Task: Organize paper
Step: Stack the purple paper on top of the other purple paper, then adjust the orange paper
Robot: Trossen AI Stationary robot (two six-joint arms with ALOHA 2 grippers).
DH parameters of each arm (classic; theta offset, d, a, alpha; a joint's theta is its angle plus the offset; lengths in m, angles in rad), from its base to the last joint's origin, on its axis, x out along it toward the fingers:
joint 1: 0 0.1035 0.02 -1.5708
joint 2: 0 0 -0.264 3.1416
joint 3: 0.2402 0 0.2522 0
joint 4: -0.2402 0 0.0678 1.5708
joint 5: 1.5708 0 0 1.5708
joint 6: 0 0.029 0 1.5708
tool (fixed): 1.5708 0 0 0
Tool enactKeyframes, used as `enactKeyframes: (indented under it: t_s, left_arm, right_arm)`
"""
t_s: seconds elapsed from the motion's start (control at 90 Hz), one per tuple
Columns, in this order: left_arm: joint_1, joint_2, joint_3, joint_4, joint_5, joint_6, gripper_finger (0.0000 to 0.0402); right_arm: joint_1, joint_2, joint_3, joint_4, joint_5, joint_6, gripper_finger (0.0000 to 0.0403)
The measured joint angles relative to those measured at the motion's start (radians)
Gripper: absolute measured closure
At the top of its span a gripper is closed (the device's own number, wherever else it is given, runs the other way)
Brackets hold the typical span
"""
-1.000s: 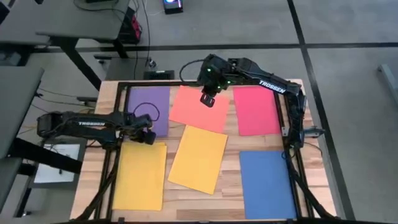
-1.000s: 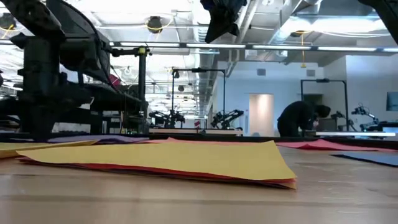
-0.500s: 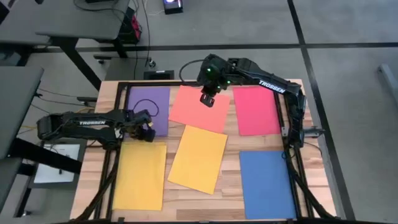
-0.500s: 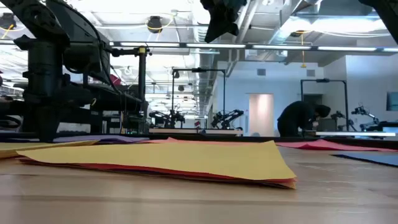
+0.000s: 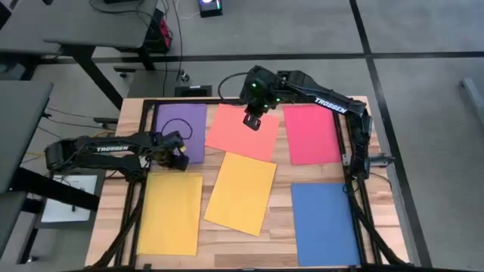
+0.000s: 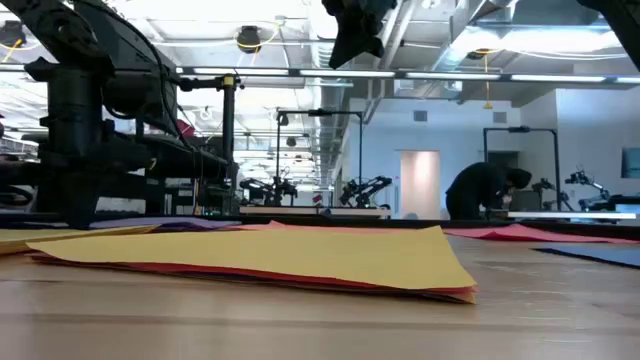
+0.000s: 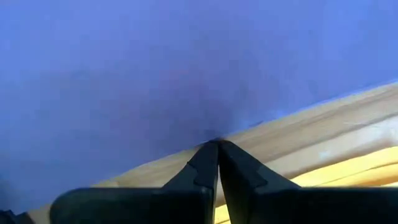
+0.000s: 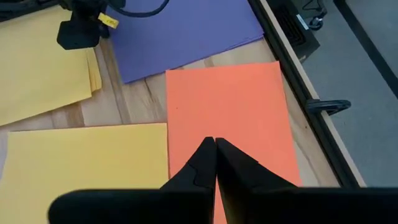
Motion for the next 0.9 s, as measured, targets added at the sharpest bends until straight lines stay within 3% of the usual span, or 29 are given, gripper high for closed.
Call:
enactKeyframes:
  t_s: [0.233, 0.5, 0.733, 0.9]
  left_arm:
    - [-0.002, 0.003, 0.065, -0.034, -0.015, 0.044, 0.0402]
    - [-0.054, 0.002, 0.178, -0.206, 0.034, 0.074, 0.0402]
    - [-0.091, 0.001, 0.356, -0.240, 0.056, 0.119, 0.0402]
    - [-0.053, 0.030, 0.497, -0.212, 0.055, 0.185, 0.0402]
  right_arm:
    - [-0.006, 0.000, 0.000, -0.011, -0.002, 0.000, 0.0403]
    - [0.002, -0.002, 0.000, -0.058, -0.002, 0.007, 0.0403]
    - [0.016, -0.005, 0.000, -0.171, -0.002, 0.037, 0.0403]
    - [0.008, -0.005, 0.000, -0.251, -0.003, 0.125, 0.0403]
